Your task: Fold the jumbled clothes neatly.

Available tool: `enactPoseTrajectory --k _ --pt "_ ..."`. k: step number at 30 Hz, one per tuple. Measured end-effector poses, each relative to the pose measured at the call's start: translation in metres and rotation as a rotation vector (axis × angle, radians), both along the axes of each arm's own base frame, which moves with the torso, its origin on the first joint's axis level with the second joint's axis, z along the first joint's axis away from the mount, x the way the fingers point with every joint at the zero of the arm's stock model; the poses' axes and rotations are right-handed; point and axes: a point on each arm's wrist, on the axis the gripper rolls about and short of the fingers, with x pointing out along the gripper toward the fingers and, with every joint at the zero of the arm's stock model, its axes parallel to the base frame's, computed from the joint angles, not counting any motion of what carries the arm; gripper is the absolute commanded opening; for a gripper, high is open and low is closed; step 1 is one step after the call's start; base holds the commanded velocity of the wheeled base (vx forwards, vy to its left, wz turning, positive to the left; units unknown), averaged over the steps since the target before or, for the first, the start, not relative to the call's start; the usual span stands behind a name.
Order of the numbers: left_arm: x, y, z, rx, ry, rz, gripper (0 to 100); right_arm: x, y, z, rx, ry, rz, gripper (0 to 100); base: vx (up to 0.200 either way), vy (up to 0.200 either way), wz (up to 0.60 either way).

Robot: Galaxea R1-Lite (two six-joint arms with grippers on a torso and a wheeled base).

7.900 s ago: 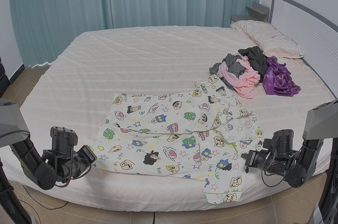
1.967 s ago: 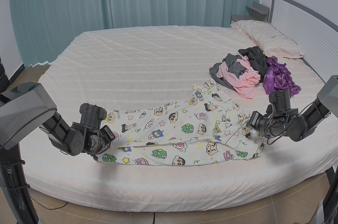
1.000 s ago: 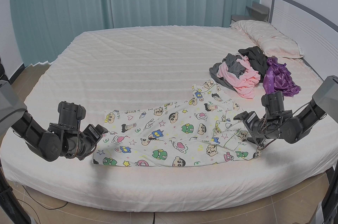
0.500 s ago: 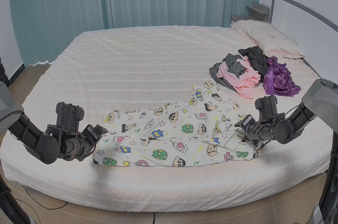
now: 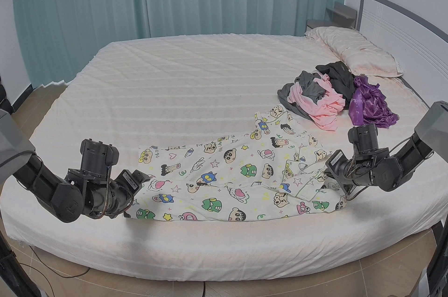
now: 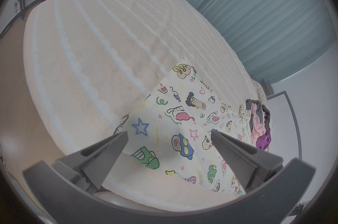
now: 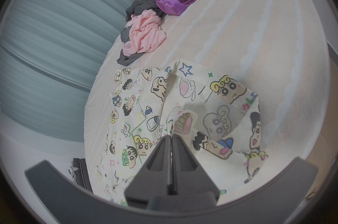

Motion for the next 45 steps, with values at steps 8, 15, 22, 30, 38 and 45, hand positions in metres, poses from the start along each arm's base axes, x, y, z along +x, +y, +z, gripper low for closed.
enactPoseTrajectory --k 8,15,22,30,38,45 --pt "-0.002 -0.009 -0.004 -0.011 0.013 -0.016 100 -0.031 0.002 0.020 -0.022 0.000 0.044 0 0.000 0.000 0.00" --pt "-0.006 -0.017 -0.009 -0.021 0.003 -0.038 100 -0.063 0.013 0.030 -0.070 0.045 0.083 0 0.000 0.000 0.00" --pt "-0.007 -0.018 -0.011 -0.020 0.008 -0.042 100 -0.077 0.016 0.046 -0.087 0.003 0.114 0 0.000 0.000 0.00" --pt "-0.007 -0.018 -0.012 -0.020 0.010 -0.044 100 -0.073 0.018 0.072 -0.108 0.012 0.133 0 0.000 0.000 0.00" --pt "-0.007 -0.018 -0.012 -0.020 0.011 -0.044 100 -0.069 0.020 0.087 -0.119 0.043 0.147 0 0.000 0.000 0.00" --pt "-0.007 -0.018 -0.013 -0.018 0.014 -0.044 100 -0.074 0.021 0.087 -0.149 0.085 0.172 0 0.000 0.000 0.00"
